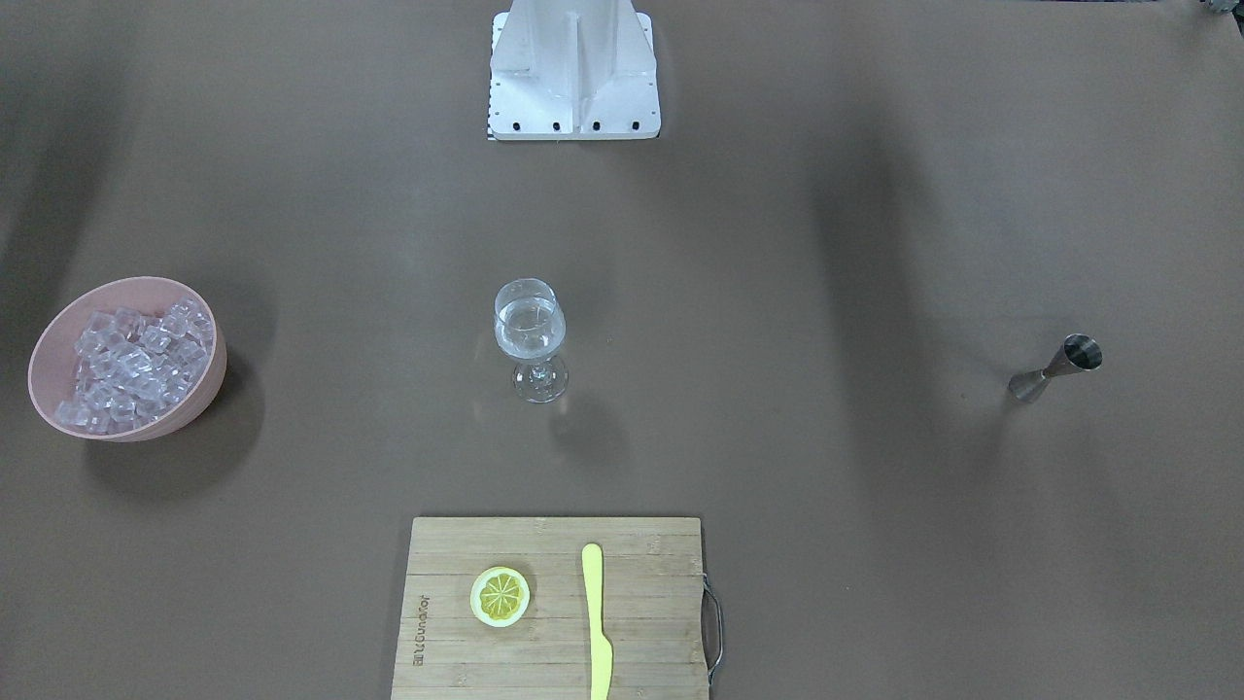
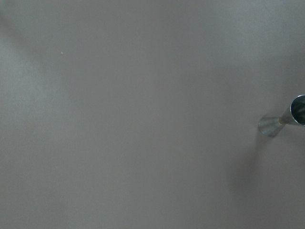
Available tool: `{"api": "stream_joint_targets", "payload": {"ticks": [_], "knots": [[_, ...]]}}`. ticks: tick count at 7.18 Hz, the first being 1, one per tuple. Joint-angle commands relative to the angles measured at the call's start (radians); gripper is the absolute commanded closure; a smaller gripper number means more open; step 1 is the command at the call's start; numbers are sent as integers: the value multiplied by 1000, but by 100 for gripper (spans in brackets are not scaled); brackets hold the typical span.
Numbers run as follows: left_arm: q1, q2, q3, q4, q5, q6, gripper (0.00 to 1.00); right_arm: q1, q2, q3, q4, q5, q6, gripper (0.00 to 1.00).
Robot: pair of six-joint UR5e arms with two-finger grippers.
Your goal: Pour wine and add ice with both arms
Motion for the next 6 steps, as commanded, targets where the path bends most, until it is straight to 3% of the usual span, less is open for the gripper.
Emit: {"api": "stream_joint_targets", "payload": {"ticks": [1, 6], "knots": [[-1, -67, 16, -4, 2, -14, 1, 0, 0, 0, 0, 0, 1, 0], [1, -87, -7, -49, -12, -9, 1, 0, 6, 6, 14, -2, 1, 0]]}}
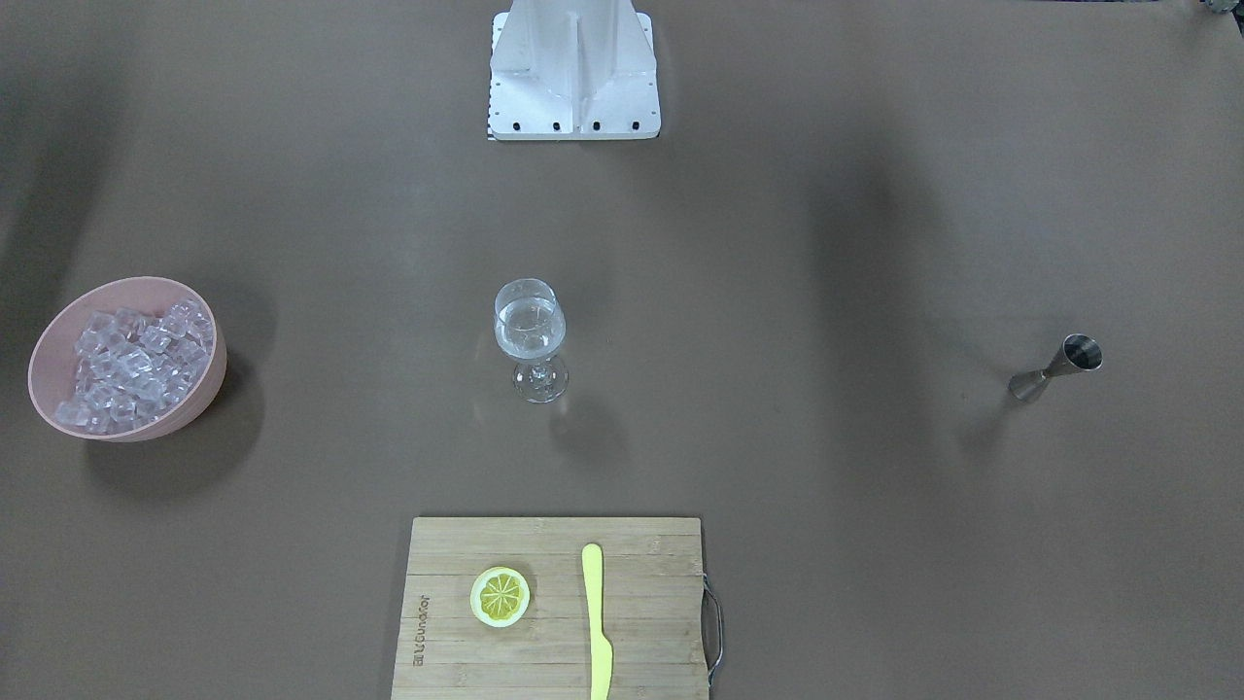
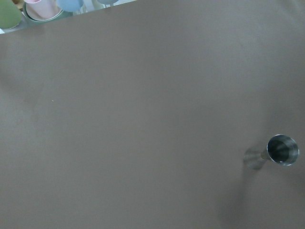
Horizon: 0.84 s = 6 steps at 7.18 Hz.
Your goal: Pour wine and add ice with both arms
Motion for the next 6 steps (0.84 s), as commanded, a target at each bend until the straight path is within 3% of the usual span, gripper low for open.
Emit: {"api": "stream_joint_targets", "payload": {"ticks": [1, 2, 4, 6], "knots": [[4, 1, -9, -90, -34, -47, 1, 0, -3, 1, 9, -2, -1, 0], [37, -8, -28, -141, -73, -174, 2, 0, -5, 2, 15, 0, -1, 0], [120, 39, -30, -428, -62, -531, 2, 0, -6, 2, 35, 0, -1, 0], [288, 46, -35, -575, 157, -766, 1, 0, -6, 2, 35, 0, 0, 0]]}}
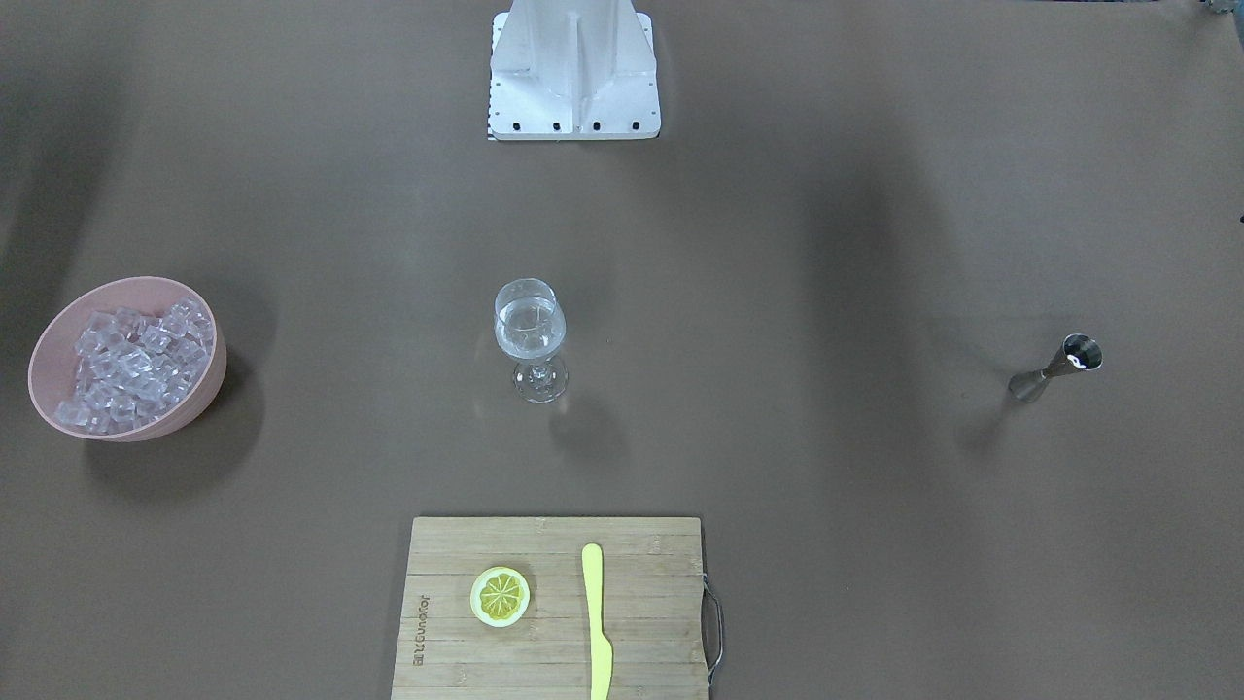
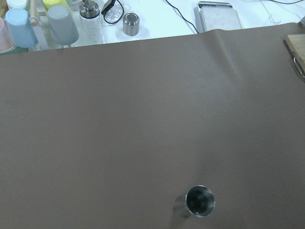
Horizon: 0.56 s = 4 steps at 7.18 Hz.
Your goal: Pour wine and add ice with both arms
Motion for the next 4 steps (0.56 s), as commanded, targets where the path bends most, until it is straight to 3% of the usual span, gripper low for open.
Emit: {"api": "stream_joint_targets", "payload": {"ticks": [1, 2, 4], "knots": [[198, 6, -20, -87, 262, -190, 1, 0, 0, 0, 1, 2, 1, 0], [290, 6, -23, -88, 397, -233, 1, 0, 0, 0, 1, 2, 1, 0], [413, 4, -52, -87, 559, -315, 1, 0, 0, 0, 1, 9, 1, 0]]}}
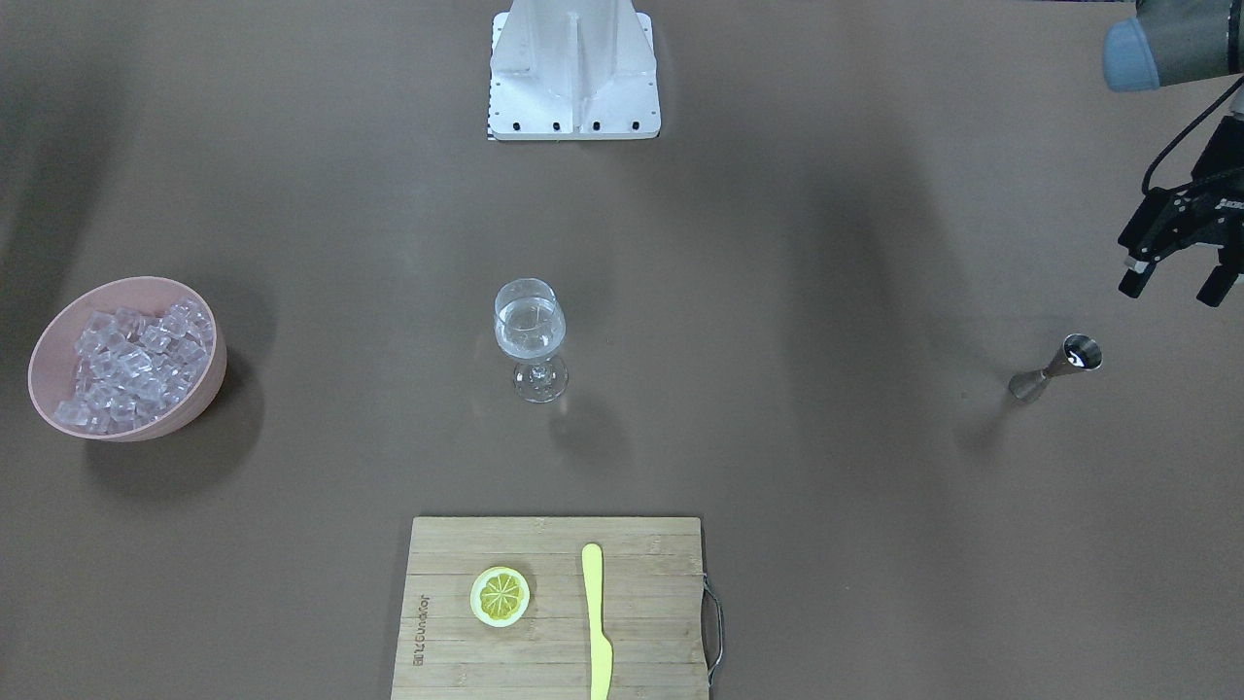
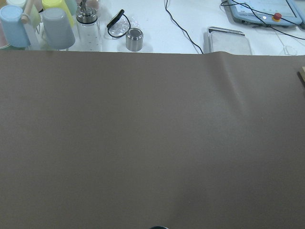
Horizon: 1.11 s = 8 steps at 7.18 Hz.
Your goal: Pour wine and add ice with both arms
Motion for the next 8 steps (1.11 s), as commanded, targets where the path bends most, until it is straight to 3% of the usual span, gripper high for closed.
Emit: {"api": "stream_joint_targets", "payload": {"ticks": [1, 3, 8], "knots": [[117, 0, -22, 0, 184, -51, 1, 0, 0, -2, 0, 2, 2, 0], [179, 11, -28, -3, 348, -77, 1, 0, 0, -3, 0, 21, 0, 0], [446, 141, -23, -187, 748, -161, 1, 0, 0, -8, 0, 22, 2, 0]]}}
